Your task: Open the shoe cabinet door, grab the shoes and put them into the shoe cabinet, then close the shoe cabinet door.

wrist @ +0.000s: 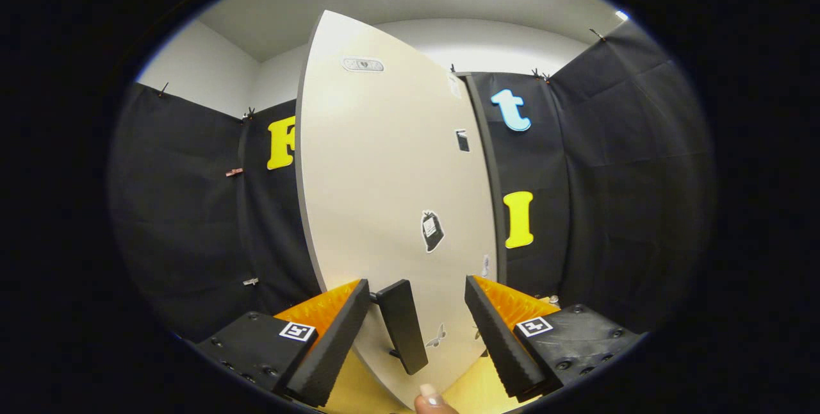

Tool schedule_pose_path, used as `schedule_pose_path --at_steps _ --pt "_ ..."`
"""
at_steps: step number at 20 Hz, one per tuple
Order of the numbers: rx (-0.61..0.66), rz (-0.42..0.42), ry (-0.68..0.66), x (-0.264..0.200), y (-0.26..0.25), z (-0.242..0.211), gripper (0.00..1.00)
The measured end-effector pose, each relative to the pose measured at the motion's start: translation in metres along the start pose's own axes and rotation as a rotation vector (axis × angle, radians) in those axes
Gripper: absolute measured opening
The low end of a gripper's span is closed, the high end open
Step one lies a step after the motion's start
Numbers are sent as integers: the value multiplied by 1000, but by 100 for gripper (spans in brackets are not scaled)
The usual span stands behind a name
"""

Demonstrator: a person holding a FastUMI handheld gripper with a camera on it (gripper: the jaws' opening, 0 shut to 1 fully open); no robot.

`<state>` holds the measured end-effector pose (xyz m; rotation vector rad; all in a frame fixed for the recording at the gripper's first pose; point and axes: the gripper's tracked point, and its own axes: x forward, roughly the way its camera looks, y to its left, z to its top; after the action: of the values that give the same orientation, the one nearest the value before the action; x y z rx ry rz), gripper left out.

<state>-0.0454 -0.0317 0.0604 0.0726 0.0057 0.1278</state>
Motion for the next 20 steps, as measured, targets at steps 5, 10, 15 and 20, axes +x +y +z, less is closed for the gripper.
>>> schedule_pose_path --at_steps 5,10,15,20 --pt "10 62 -19 29 43 -5 98" --pt "21 93 -24 33 45 -14 98" --pt "19 90 -27 41 45 -16 98" --pt "4 67 -41 43 30 -14 98"
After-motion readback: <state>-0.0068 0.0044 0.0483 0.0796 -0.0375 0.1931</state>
